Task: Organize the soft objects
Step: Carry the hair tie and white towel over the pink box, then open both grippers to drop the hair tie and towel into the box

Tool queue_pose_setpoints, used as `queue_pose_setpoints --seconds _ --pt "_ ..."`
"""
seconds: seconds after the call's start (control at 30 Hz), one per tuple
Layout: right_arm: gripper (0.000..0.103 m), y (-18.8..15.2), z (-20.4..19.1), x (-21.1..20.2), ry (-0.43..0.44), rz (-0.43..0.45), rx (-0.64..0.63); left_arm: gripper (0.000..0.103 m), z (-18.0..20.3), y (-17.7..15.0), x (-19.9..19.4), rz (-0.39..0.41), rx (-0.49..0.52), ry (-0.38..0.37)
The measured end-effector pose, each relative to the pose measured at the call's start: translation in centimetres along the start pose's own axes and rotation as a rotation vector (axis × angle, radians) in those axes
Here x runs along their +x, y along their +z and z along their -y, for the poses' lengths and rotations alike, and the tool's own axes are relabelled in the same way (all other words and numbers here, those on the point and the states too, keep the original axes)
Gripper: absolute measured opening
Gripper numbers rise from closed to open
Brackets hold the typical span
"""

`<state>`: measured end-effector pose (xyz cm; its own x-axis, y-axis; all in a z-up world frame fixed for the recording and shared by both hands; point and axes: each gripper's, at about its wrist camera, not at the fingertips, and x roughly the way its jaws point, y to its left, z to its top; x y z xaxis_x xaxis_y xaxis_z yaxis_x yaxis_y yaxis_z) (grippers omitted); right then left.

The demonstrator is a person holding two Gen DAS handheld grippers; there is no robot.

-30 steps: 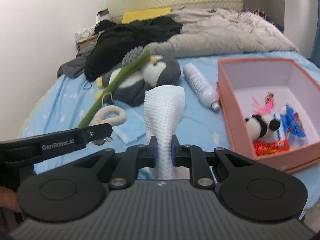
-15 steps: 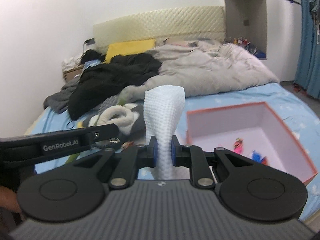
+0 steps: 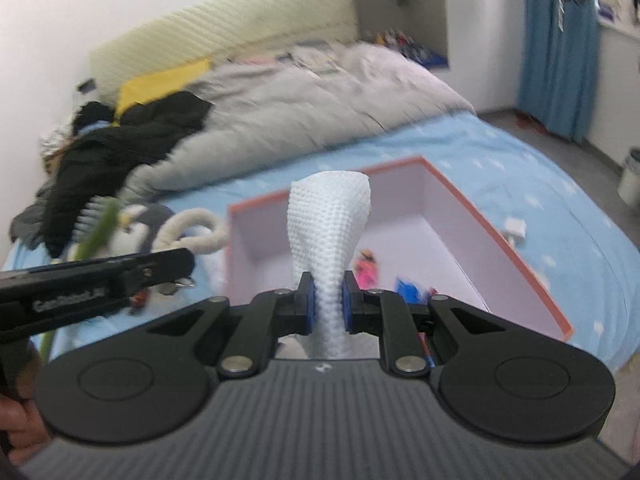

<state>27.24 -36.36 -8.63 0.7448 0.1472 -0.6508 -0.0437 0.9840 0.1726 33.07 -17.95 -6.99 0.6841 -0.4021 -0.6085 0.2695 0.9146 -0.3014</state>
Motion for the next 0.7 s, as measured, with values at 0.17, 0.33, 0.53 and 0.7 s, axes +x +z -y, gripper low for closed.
queue_pose_setpoints --seconds 0.17,0.33,0.53,0.7 --pt "0.018 -1.2 3.1 3.6 -0.037 -0.094 0.042 0.022 0.3 -0.7 5.6 -0.098 0.017 -0.003" --pt "0.018 -2.7 5.0 6.4 -0.068 -0.166 0.059 0.022 0.6 -1.7 9.8 -0.166 0.035 0.004" --pt "0.019 -3.7 6.3 8.2 -0.061 -0.205 0.065 0.023 0.9 -2.6 12.2 -0.219 0.047 0.021" --pt "0.037 -3.8 6.9 8.4 -0.043 -0.211 0.101 0.036 1.0 -3.3 12.0 -0.241 0.05 0.044"
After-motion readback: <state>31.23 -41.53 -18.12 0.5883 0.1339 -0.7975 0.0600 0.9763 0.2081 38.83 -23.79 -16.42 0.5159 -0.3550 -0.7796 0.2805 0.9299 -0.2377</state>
